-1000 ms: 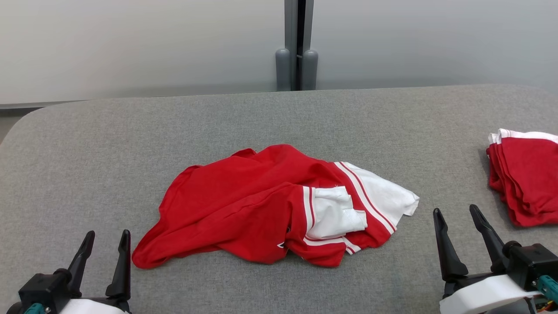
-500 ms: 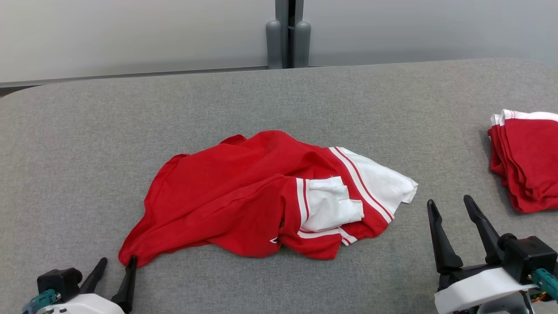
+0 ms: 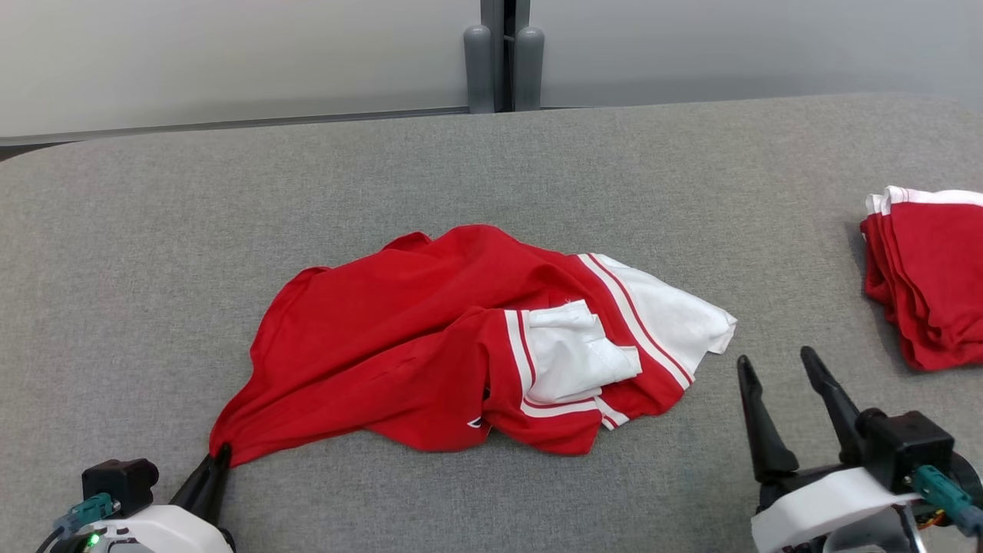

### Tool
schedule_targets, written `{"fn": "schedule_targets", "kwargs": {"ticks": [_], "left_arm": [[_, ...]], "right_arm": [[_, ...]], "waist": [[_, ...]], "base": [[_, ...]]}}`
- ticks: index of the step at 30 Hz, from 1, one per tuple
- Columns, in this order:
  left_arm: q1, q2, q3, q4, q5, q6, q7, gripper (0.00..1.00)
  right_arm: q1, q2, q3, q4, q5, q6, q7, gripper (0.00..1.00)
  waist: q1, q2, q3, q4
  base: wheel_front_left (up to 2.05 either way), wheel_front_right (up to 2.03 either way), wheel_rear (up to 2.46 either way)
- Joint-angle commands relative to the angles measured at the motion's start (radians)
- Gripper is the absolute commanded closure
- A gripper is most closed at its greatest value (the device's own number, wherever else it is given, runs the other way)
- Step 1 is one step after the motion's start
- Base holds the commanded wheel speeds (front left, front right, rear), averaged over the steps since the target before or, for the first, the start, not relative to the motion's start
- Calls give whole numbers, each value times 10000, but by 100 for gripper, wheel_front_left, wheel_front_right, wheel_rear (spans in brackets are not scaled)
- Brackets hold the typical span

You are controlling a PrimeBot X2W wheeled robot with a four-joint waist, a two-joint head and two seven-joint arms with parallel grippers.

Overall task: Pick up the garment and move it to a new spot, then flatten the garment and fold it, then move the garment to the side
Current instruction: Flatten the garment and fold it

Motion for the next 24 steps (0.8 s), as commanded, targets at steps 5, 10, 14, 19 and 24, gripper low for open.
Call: {"fn": "schedule_targets", "kwargs": {"ticks": [5,10,14,19,24], "left_arm": [[-346,-33,-230,286,30,-60,-149,100],[-793,-37,-426,354,44,-86,-296,100],[-1124,-59,-600,435,-21,-97,-434,100],[-1342,-56,-787,542,-140,-111,-626,100],[-1392,-23,-860,606,-240,-118,-764,100]], "right_arm": [[-447,-12,656,764,-375,-3,271,0],[-1162,-12,1416,1824,-405,-3,370,0],[-1800,-18,1837,2699,-241,-3,284,0],[-2327,-15,2312,3549,-21,-3,492,0],[-2474,-17,2660,3849,325,-3,673,100]], "waist": [[0,0,159,170],[0,0,479,505],[0,0,674,738],[0,0,762,889],[0,0,771,891]], "base": [[0,0,0],[0,0,0],[0,0,0],[0,0,0],[0,0,0]]}}
